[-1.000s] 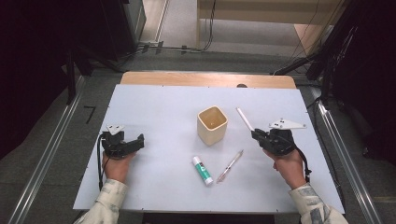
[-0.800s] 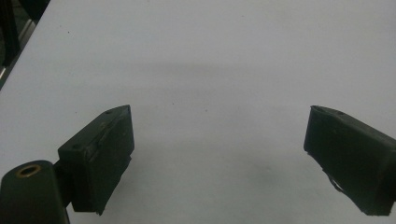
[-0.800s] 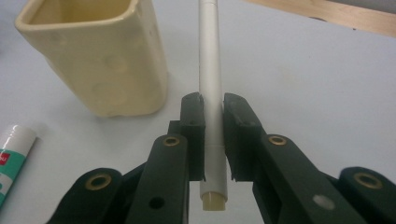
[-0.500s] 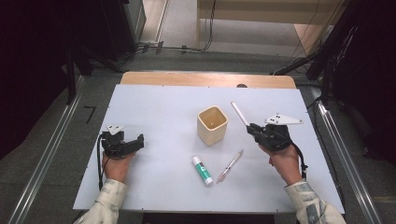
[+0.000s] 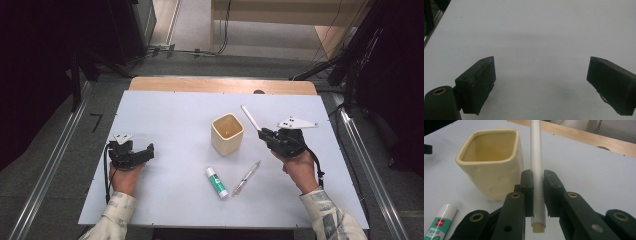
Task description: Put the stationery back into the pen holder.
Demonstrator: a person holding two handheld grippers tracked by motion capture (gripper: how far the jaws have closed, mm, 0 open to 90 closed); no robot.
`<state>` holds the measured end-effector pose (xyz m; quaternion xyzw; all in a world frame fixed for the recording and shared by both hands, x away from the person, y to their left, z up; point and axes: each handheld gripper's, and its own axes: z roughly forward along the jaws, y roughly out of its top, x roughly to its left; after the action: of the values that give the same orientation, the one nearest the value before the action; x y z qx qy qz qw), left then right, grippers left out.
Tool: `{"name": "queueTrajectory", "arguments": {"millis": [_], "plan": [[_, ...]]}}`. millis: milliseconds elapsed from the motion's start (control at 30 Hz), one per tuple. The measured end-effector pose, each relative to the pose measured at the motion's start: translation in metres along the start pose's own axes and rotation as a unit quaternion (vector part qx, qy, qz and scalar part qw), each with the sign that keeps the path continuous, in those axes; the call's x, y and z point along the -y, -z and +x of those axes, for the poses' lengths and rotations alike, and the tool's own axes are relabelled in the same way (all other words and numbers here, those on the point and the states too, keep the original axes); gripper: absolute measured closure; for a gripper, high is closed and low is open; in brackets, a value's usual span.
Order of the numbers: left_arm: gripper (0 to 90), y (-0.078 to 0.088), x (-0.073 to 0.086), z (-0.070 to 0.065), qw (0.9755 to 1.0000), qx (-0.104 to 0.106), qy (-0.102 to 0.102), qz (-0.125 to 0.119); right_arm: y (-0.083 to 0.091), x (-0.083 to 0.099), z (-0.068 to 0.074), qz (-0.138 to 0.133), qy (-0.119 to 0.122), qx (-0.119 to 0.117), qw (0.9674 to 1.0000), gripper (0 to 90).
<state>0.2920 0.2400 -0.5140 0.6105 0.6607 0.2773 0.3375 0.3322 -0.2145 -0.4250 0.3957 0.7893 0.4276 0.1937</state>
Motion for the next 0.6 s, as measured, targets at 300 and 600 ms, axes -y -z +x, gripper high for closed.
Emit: {"name": "queueTrajectory", "arguments": {"millis": [300,600], "plan": [[9.4,0.000,0.000,0.001,1.0000,-0.001,0.001,-0.001,-0.006,-0.014,0.009,-0.009,0.009,-0.010,0.9999,77.1],[9.4,0.001,0.000,0.001,1.0000,-0.001,0.002,-0.002,-0.013,-0.024,0.017,-0.005,0.020,-0.017,0.9996,77.1]]}}
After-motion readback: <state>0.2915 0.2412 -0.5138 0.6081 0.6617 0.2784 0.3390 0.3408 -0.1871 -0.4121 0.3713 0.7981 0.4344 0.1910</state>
